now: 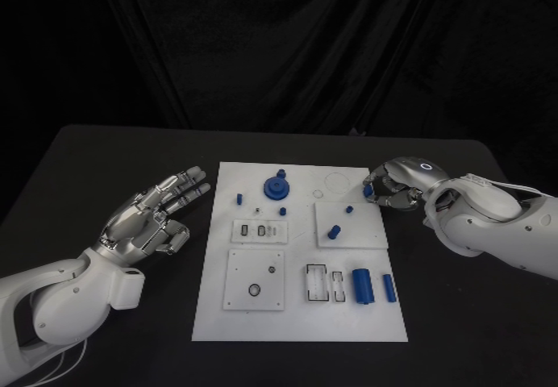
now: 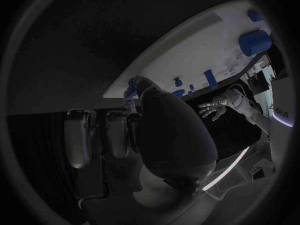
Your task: Assemble the parts on the task board
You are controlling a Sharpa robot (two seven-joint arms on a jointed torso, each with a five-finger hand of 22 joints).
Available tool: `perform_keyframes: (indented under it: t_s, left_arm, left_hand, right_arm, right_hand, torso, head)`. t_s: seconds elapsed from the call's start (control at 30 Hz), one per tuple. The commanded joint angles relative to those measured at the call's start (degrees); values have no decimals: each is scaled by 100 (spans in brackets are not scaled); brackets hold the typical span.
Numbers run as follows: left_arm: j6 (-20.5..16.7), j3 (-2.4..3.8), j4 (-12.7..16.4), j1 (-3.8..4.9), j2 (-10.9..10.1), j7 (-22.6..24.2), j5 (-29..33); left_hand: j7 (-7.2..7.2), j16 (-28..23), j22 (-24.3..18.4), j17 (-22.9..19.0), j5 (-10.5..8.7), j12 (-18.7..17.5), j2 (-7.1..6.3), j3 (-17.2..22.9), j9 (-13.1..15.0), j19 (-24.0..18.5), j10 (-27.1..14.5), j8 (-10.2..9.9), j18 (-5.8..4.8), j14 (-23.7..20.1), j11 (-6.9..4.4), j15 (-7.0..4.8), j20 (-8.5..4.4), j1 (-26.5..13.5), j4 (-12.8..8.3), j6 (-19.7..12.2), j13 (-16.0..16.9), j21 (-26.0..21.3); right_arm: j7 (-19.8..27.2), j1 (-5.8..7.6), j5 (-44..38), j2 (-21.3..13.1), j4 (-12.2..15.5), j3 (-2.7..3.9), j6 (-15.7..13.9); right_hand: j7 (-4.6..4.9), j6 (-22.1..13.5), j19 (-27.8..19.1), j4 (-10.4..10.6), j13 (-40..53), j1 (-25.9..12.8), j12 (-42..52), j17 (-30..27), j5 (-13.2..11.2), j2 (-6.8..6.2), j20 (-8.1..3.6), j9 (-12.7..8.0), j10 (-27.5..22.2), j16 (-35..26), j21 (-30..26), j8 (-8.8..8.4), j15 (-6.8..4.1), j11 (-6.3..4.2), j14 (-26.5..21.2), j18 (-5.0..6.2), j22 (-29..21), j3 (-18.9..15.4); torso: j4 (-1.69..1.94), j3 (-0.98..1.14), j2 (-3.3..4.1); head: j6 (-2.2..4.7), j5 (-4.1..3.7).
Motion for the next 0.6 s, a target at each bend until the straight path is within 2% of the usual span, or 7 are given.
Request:
perform_keyframes:
  t_s: [0.03, 0.23, 0.43, 0.6]
  left_arm:
    - [94, 2, 2, 5, 4, 479, 20]
    - [102, 2, -8, 5, 8, 455, 20]
    - [118, 2, -43, 5, 30, 431, 20]
    - [129, 2, -62, 4, 37, 415, 20]
  left_hand:
    - [50, 30, 1509, 8, 14, 39, 6, -2, -3, 602, 6, 21, -35, 6, 28, 36, 47, -40, -35, 27, 8, 17]
    - [50, 30, 1509, 8, 14, 39, 6, -2, -3, 602, 6, 21, -35, 6, 28, 36, 47, -40, -35, 27, 8, 17]
    - [58, 34, 1509, 8, 15, 41, 1, 2, -4, 602, 5, 22, -35, 6, 34, 43, 48, -48, -43, 29, 8, 17]
    - [60, 34, 1509, 8, 15, 41, 3, 4, -5, 602, 5, 22, -35, 6, 35, 43, 48, -50, -43, 27, 8, 17]
  right_arm:
    - [-138, -16, -13, 4, -8, 3, -7]
    - [-143, -16, -13, 10, -13, 3, -32]
    - [-130, -16, -13, 15, -12, 3, -100]
    - [-101, -16, -12, 14, 11, 4, -256]
  right_hand:
    - [-1, 98, 279, -9, 1433, 37, -35, 983, 50, 38, -49, 28, 562, -7, -32, 49, -37, -31, 491, 64, 1173, 41]
    - [-5, 281, 276, -20, 1424, 27, -41, 973, 142, 54, -47, 119, 555, -13, -43, 155, -37, -28, 489, 66, 1171, 74]
    - [-18, 400, 275, 11, 1421, -50, -42, 968, 99, 65, -47, 201, 553, -17, -48, 255, -36, -28, 488, 67, 1172, 57]
    - [-53, 555, 272, 30, 1427, -110, -39, 953, 95, 107, -47, 318, 558, -25, -59, 410, -36, -27, 485, 69, 1170, 42]
  torso:
    - [-3, 2, 1]
    - [2, 0, 1]
    - [6, 2, 0]
    - [3, 1, 1]
  head:
    - [-1, 10]
    - [-9, 10]
    - [-13, 6]
    - [-12, 23]
